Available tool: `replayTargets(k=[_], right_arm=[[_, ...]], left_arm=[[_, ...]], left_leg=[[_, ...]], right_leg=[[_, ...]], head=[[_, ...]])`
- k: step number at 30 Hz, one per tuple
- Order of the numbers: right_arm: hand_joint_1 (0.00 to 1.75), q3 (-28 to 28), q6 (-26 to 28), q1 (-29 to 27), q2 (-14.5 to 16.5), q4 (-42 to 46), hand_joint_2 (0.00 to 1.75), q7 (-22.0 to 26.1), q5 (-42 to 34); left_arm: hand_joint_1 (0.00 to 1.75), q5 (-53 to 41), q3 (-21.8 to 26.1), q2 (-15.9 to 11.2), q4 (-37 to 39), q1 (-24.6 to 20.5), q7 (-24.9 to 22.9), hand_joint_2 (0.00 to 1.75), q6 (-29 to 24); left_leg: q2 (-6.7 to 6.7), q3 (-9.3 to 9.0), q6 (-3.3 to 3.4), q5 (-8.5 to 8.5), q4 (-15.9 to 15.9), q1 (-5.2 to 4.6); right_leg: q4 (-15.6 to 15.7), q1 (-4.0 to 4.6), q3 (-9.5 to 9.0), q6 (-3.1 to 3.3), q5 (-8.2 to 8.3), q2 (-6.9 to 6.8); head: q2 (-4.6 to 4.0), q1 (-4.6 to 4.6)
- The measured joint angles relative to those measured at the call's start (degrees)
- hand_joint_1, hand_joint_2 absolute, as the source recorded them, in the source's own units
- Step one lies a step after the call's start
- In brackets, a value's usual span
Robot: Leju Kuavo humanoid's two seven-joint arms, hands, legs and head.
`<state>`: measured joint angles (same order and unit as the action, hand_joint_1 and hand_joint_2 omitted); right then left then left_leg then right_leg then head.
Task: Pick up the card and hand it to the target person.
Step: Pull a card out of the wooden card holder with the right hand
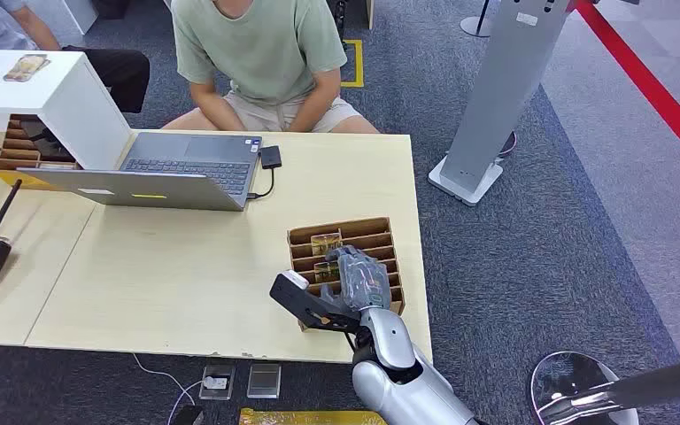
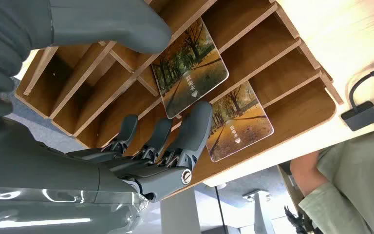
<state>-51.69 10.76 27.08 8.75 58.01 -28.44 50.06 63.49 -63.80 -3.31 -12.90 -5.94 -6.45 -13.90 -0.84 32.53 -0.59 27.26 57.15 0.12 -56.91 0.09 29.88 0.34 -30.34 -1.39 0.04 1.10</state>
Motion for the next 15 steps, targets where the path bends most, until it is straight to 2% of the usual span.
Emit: replayTargets(k=[15], right_arm=[[0.76, 0.0, -0.01, 0.0, 0.05, -0.33, 1.75, -0.1, -0.18]], left_arm=[[0.0, 0.0, 0.0, 0.01, 0.0, 0.0, 0.0, 0.0, 0.0]], left_leg=[[0.0, -0.02, 0.0, 0.0, 0.0, 0.0]], right_leg=[[0.0, 0.0, -0.01, 0.0, 0.0, 0.0]], head=[[-0.02, 0.01]])
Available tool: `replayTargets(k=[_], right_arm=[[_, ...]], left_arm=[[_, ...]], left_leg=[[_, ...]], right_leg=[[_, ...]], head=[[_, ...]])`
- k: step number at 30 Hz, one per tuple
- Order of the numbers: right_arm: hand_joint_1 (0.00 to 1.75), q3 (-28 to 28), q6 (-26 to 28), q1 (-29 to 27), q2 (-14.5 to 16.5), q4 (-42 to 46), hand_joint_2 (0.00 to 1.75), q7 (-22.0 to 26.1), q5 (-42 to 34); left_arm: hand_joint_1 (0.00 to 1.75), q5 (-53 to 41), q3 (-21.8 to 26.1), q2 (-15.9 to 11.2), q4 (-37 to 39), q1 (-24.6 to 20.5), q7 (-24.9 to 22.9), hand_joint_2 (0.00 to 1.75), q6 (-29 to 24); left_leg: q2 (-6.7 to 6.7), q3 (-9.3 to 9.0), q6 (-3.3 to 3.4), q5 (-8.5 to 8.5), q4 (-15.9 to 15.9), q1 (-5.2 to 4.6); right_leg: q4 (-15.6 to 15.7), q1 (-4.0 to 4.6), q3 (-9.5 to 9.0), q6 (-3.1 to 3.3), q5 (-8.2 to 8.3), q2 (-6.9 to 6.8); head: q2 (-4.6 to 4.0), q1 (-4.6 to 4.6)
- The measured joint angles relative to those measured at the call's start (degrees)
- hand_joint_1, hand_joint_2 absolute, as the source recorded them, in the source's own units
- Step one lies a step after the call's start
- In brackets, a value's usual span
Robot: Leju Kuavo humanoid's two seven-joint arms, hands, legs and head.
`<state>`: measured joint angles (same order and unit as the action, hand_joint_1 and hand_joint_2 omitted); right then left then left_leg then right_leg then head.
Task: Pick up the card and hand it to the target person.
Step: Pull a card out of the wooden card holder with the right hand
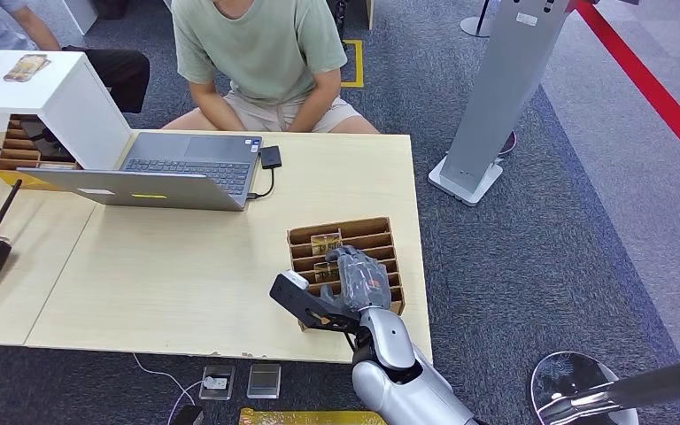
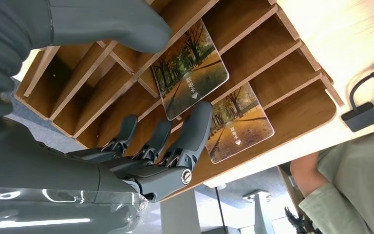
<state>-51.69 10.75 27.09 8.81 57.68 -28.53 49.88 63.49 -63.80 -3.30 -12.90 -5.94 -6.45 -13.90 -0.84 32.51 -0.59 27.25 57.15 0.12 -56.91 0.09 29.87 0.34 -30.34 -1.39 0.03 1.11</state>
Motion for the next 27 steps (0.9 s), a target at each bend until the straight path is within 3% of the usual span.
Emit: replayTargets(k=[10, 23, 27], right_arm=[[0.79, 0.0, -0.24, -0.05, -0.01, 0.02, 1.75, -0.44, 0.05], [1.11, 0.0, -0.86, -0.26, -0.02, 0.02, 1.75, -0.82, 0.26], [1.1, 0.0, -0.89, -0.25, -0.02, 0.05, 1.75, -0.86, 0.27]], left_arm=[[0.0, 0.0, 0.0, 0.0, 0.0, 0.0, 0.0, 0.0, 0.02], [0.0, 0.0, 0.0, 0.0, 0.0, 0.0, 0.0, 0.0, 0.02], [0.0, 0.0, 0.0, 0.0, 0.0, 0.0, 0.0, 0.0, 0.04]], left_leg=[[0.0, -0.01, 0.0, 0.0, 0.0, 0.0], [-0.01, -0.01, 0.0, 0.0, 0.0, 0.0], [-0.01, -0.01, 0.0, 0.0, 0.0, 0.0]], right_leg=[[0.0, 0.0, -0.01, 0.0, 0.0, 0.0], [0.0, 0.0, 0.0, 0.0, 0.0, 0.0], [0.0, 0.0, -0.01, 0.0, 0.0, 0.0]], head=[[0.01, -0.01], [0.0, -0.02], [0.0, -0.02]])
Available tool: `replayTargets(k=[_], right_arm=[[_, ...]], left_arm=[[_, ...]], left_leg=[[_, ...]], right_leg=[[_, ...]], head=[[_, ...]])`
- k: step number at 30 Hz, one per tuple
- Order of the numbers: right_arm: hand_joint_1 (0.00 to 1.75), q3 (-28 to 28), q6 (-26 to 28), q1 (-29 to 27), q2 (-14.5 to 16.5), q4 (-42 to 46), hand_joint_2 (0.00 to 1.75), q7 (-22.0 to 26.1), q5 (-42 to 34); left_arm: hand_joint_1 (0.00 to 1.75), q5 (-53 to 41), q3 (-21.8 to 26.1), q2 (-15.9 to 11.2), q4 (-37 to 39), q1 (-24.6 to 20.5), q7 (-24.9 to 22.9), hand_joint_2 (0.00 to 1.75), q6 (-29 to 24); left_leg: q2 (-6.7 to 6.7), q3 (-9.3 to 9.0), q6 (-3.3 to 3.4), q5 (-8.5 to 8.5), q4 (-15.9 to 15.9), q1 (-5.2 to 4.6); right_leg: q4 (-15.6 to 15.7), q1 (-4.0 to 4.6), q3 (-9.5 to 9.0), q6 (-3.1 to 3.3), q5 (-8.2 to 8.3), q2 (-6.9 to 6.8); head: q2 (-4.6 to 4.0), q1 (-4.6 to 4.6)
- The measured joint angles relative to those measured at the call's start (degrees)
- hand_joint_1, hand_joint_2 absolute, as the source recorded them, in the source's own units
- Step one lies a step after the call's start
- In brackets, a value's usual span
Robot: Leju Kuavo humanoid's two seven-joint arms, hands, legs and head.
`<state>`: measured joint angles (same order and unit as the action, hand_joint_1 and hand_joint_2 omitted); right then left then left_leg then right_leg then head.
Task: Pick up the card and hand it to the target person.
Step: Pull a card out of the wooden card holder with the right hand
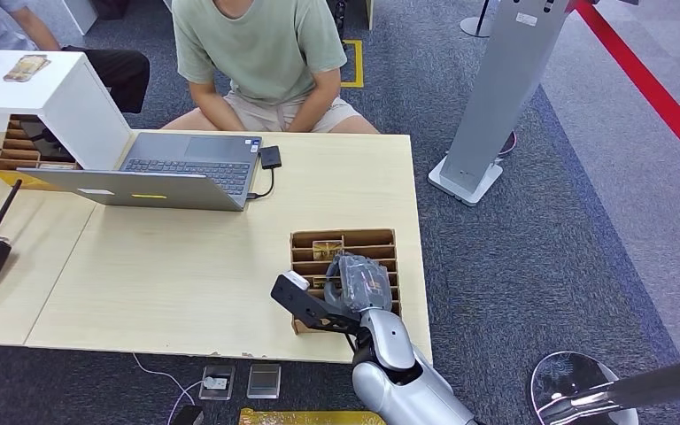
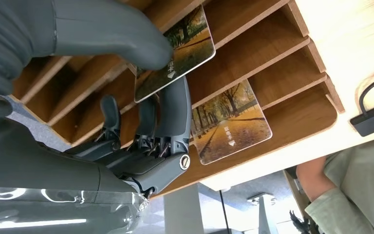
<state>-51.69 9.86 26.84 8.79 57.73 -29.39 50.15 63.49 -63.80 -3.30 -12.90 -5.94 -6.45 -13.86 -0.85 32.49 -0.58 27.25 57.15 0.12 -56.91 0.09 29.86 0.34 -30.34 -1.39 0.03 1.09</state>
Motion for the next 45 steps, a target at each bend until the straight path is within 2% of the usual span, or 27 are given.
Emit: replayTargets(k=[5, 10, 19, 35, 45], right_arm=[[1.11, 0.0, -0.07, 0.0, 0.0, 0.03, 1.75, -0.05, 0.01], [1.31, 0.0, -0.14, 0.0, 0.0, 0.04, 1.75, -0.11, 0.01], [1.51, -0.02, -0.14, -0.04, 0.02, 0.04, 1.75, 0.24, 0.02], [1.52, -0.02, 1.35, -0.61, -0.21, 1.02, 1.75, 0.64, 1.07], [1.52, 0.58, 5.08, -1.77, -2.66, 11.98, 1.75, 2.16, 2.95]], left_arm=[[0.0, 0.0, 0.0, 0.0, 0.0, 0.0, 0.0, 0.0, 0.15], [0.0, 0.0, 0.0, 0.0, 0.0, 0.0, 0.09, 0.0, 0.13], [0.0, 0.9, 0.0, 0.0, 0.0, 0.0, 0.52, 0.0, -0.43], [0.0, 1.87, 0.0, -0.04, 0.0, 0.02, 0.43, 0.0, -1.22], [0.0, 3.13, 0.0, -0.02, 0.0, 0.11, 0.35, 0.0, -1.65]], left_leg=[[0.0, 0.0, 0.0, 0.0, 0.0, 0.0], [0.0, 0.0, 0.0, 0.0, 0.0, 0.0], [0.0, 0.0, 0.0, 0.0, 0.0, 0.0], [0.0, 0.0, 0.04, -0.03, 0.0, 0.0], [0.0, 0.0, 0.04, -0.03, 0.0, 0.0]], right_leg=[[0.0, 0.0, 0.0, 0.0, 0.0, 0.0], [0.0, 0.0, 0.0, 0.0, 0.0, 0.0], [0.0, 0.0, 0.0, 0.0, 0.0, 0.0], [0.0, 0.0, 0.0, -0.01, 0.01, 0.0], [0.0, 0.0, 0.01, -0.01, 0.01, 0.0]], head=[[0.0, 0.01], [-0.01, 0.0], [0.0, 0.01], [0.0, 0.01], [0.0, 0.01]])
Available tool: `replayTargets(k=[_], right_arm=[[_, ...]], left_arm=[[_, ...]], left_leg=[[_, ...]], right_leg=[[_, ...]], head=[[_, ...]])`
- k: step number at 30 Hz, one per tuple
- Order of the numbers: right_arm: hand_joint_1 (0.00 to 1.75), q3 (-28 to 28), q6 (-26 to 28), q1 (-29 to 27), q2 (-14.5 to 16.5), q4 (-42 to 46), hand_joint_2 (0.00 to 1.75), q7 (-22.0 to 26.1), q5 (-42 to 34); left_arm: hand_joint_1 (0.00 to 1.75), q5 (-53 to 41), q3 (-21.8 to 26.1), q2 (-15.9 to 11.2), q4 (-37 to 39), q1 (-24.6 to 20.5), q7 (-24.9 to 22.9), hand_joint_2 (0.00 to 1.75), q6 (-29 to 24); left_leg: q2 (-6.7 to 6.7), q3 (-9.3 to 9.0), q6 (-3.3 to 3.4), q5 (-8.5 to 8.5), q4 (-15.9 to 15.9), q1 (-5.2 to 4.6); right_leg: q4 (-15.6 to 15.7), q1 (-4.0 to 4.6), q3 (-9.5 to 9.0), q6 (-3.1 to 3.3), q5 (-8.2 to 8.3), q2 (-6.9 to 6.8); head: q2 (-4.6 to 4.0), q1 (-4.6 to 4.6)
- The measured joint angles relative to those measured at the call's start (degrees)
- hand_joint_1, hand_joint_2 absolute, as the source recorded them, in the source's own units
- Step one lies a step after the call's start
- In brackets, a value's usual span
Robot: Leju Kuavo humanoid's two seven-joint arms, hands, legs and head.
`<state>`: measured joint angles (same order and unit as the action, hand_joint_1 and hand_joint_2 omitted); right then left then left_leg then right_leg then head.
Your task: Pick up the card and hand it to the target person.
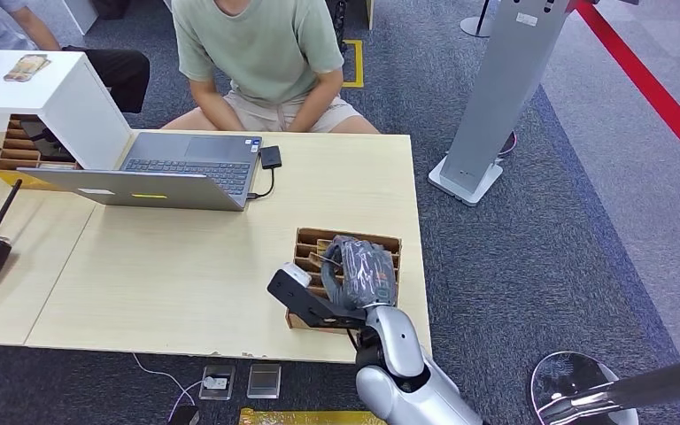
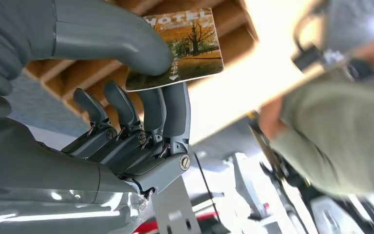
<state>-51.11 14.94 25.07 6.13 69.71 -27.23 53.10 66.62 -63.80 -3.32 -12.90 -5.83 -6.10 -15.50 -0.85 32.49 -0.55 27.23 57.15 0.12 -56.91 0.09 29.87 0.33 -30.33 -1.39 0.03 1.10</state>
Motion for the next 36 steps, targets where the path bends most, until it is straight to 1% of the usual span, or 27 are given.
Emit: replayTargets(k=[8, 12, 15, 21, 25, 27, 29, 34, 36], right_arm=[[1.52, 1.2, 4.83, -0.75, -3.29, 11.78, 1.75, 4.08, -0.09], [1.52, 1.3, 4.23, 0.26, -4.02, 13.47, 1.75, 5.61, -1.91], [1.52, 1.18, 3.0, 3.38, -3.89, 11.96, 1.75, 6.75, -3.79], [1.52, 0.98, 2.61, 11.39, -2.15, 3.5, 1.75, 10.59, -9.43], [1.52, 1.31, 1.54, 19.15, -0.33, -7.24, 1.75, 16.1, -18.78], [1.52, 1.42, 0.87, 22.36, 0.52, -12.7, 1.75, 18.13, -22.41], [1.52, 1.43, 0.65, 24.77, 1.3, -17.55, 1.75, 18.29, -23.27], [1.52, 0.88, 0.65, 30.62, 3.26, -29.54, 1.75, 14.41, -20.54], [0.76, 0.75, 0.57, 31.79, 3.74, -32.34, 1.75, 13.32, -19.94]], left_arm=[[0.0, 0.35, 0.02, 0.0, 0.0, 0.19, 0.14, 0.0, -0.63], [0.0, 0.15, 0.02, 0.0, 0.0, 0.18, 0.45, 0.0, -0.45], [0.0, -0.54, 0.02, 0.0, 0.0, 0.14, 1.03, 0.0, -0.07], [0.0, -1.79, 0.01, 0.0, 0.0, 0.03, 2.06, 0.0, 0.42], [0.0, -3.02, -0.09, -0.01, 0.0, -0.14, 2.98, 0.0, 0.56], [0.0, -3.13, -0.23, -0.02, 0.0, -0.14, 3.2, 0.0, 0.53], [0.0, -3.13, -0.36, -0.03, 0.0, -0.12, 3.33, 0.0, 0.48], [0.0, -2.81, -0.44, -0.14, 0.01, -0.15, 3.43, 0.0, 0.48], [0.0, -2.63, -0.44, -0.27, 0.02, -0.11, 3.32, 0.0, 0.57]], left_leg=[[-0.01, 0.0, 0.0, 0.0, 0.0, 0.0], [-0.01, 0.02, 0.0, 0.0, 0.0, 0.0], [-0.01, 0.03, 0.01, -0.01, 0.0, 0.0], [0.01, 0.07, 0.02, -0.05, 0.0, 0.0], [0.03, 0.09, 0.04, -0.07, 0.0, 0.0], [0.06, 0.1, 0.05, -0.07, 0.01, 0.0], [0.1, 0.12, 0.05, -0.07, 0.01, -0.01], [0.11, 0.14, 0.05, -0.07, 0.01, -0.01], [0.11, 0.14, 0.05, -0.07, 0.02, -0.01]], right_leg=[[0.01, 0.0, -0.01, -0.01, 0.01, 0.01], [0.0, 0.0, -0.02, -0.01, 0.01, 0.01], [-0.01, 0.0, -0.02, -0.02, 0.04, 0.01], [-0.03, 0.0, 0.0, -0.02, 0.07, 0.0], [-0.03, 0.0, 0.01, -0.04, 0.1, -0.02], [-0.03, 0.0, 0.0, -0.05, 0.11, -0.05], [-0.02, 0.0, 0.02, -0.06, 0.11, -0.07], [-0.01, 0.0, 0.04, -0.06, 0.11, -0.07], [-0.01, 0.0, 0.04, -0.06, 0.11, -0.06]], head=[[0.0, -0.02], [0.0, -0.02], [0.0, -0.02], [0.0, -0.01], [0.0, -0.04], [0.0, -0.05], [0.01, -0.06], [0.01, -0.02], [0.01, -0.03]])
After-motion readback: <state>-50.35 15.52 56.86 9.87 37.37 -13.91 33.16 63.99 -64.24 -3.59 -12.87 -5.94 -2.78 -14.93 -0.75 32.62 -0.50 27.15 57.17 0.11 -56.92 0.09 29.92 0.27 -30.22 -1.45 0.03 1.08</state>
